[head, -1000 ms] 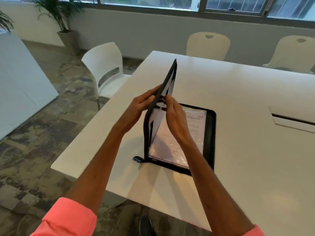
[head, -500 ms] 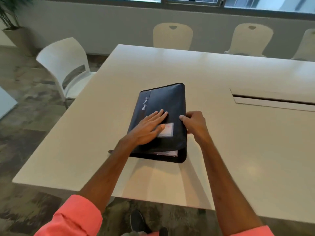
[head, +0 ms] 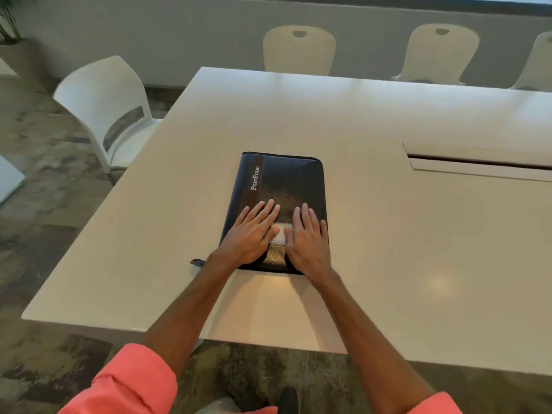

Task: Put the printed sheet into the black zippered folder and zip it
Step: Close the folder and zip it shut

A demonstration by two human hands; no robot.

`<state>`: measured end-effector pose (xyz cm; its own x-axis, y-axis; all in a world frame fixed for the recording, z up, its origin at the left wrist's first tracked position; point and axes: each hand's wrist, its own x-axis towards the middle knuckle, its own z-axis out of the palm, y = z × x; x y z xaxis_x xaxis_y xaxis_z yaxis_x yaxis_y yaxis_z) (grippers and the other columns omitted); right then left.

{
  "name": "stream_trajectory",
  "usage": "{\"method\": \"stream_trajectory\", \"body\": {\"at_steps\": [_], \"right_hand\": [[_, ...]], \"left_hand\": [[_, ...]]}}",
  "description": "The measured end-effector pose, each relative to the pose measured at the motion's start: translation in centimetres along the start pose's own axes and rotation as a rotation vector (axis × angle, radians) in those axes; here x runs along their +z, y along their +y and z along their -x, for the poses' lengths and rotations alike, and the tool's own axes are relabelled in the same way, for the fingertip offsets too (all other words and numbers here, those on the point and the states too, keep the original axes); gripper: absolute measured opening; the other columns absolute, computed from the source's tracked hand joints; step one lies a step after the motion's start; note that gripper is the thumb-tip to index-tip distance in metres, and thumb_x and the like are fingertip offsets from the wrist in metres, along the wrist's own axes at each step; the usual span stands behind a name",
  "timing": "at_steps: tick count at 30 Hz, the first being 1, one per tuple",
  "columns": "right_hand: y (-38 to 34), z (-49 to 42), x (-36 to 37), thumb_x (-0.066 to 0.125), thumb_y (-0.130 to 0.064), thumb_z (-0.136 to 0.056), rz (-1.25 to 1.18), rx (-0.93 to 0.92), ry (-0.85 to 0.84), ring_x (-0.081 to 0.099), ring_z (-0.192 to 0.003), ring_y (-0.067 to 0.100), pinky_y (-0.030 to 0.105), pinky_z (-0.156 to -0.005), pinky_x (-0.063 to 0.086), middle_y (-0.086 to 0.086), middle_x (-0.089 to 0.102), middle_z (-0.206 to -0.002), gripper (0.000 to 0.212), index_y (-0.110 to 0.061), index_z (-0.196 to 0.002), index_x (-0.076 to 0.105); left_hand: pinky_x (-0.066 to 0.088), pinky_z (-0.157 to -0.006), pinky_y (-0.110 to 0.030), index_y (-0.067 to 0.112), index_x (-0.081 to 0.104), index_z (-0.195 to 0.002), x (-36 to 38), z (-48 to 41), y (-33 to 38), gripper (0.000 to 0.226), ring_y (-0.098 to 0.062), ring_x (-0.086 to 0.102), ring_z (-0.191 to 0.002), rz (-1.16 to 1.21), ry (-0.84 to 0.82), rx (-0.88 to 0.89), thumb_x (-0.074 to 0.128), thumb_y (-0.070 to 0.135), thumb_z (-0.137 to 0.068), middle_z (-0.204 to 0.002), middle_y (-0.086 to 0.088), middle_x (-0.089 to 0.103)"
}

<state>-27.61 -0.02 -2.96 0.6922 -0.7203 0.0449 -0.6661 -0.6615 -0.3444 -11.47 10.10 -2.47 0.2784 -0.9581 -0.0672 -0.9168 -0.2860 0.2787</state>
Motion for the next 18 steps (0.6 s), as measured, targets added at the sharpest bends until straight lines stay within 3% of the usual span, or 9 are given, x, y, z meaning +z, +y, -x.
{"method": "stream_trajectory", "body": {"at_steps": [3, 12, 15, 18], "right_hand": [[-0.6, -0.1, 0.9, 0.019, -0.045, -0.116, 0.022, 0.038, -0.001, -0.001, -0.169, 0.017, 0.048, -0.137, 0.001, 0.003, 0.003, -0.183, 0.065, -0.017, -0.174, 0.011], [-0.4, -2.7, 1.6, 0.016, -0.046, -0.116, 0.107, 0.015, -0.003, -0.001, -0.169, 0.017, 0.052, -0.137, 0.003, 0.002, 0.002, -0.183, 0.065, -0.019, -0.174, 0.009], [-1.6, -2.4, 1.7, 0.025, -0.038, -0.117, 0.064, 0.05, 0.034, 0.005, -0.169, 0.021, 0.054, -0.136, 0.006, 0.005, 0.009, -0.183, 0.061, -0.016, -0.173, 0.015], [-4.5, -1.0, 1.8, 0.047, -0.026, -0.112, -0.031, -0.006, 0.212, 0.029, -0.163, 0.024, 0.055, -0.133, 0.024, 0.01, 0.035, -0.175, 0.057, -0.014, -0.167, 0.037]], "left_hand": [[-0.005, -0.136, -0.045, 0.03, 0.001, -0.173, -0.1, -0.4, -0.6, 0.061, -0.011, -0.013, -0.166, 0.02, -0.009, 0.006, 0.017, 0.048, -0.117, -0.181, 0.008, -0.007], [-0.002, -0.133, -0.039, 0.024, 0.014, -0.173, -2.7, -1.0, -3.2, 0.059, -0.013, -0.001, -0.167, 0.168, -0.095, 0.009, 0.034, 0.026, -0.117, -0.181, 0.002, 0.006], [0.008, -0.136, -0.044, 0.028, 0.031, -0.169, -3.8, 0.8, -4.9, 0.055, -0.013, 0.012, -0.166, 0.289, -0.097, 0.025, 0.037, 0.016, -0.116, -0.178, 0.006, 0.021], [0.03, -0.129, -0.041, 0.033, 0.048, -0.161, -4.5, 2.9, -6.6, 0.051, -0.014, 0.03, -0.161, 0.379, -0.047, 0.002, 0.041, 0.013, -0.115, -0.173, 0.011, 0.037]]}}
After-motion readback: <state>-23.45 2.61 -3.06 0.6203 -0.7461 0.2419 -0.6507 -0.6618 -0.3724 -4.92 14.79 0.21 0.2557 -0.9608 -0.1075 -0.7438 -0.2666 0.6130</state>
